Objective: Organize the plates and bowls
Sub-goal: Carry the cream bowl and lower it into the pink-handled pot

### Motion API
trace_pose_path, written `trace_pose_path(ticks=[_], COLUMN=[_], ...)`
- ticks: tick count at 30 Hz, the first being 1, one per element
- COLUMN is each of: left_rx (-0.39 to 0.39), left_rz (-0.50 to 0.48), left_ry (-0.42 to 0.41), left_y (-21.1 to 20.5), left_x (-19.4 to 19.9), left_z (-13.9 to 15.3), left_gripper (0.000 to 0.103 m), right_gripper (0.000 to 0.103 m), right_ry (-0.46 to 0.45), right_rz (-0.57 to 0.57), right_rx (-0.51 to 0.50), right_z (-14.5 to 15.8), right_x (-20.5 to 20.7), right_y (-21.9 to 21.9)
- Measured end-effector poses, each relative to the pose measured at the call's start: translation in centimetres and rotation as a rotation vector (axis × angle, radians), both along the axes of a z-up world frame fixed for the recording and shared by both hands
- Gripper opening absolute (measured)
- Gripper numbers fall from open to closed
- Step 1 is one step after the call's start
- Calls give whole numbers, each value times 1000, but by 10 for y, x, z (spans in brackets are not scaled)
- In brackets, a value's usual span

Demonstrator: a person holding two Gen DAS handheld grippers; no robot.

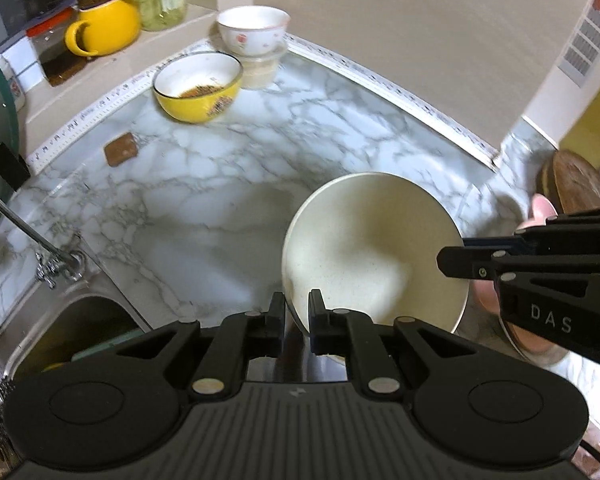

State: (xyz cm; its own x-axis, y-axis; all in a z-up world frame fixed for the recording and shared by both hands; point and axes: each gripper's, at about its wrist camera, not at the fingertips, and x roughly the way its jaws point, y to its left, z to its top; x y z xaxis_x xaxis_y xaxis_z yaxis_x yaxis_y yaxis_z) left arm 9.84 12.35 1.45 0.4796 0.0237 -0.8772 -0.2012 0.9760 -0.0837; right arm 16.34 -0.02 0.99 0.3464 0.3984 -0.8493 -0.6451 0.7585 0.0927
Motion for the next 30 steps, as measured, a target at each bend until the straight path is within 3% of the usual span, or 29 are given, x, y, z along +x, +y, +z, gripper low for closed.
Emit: trace_pose_path(ticks=[18, 30], left_rx=[-35, -4], left_rz=[-45, -58], left_ry=[95, 115], left_y=[-24, -29], left_x=[-27, -23], left_z=[-30, -46], left_gripper=[10, 10], right_gripper=[9, 9], right_ry=[100, 135], right_rz=[-33, -52], right_rx=[8, -11], right_z=[-26, -46], right_x=[-30, -29], right_y=[-36, -37])
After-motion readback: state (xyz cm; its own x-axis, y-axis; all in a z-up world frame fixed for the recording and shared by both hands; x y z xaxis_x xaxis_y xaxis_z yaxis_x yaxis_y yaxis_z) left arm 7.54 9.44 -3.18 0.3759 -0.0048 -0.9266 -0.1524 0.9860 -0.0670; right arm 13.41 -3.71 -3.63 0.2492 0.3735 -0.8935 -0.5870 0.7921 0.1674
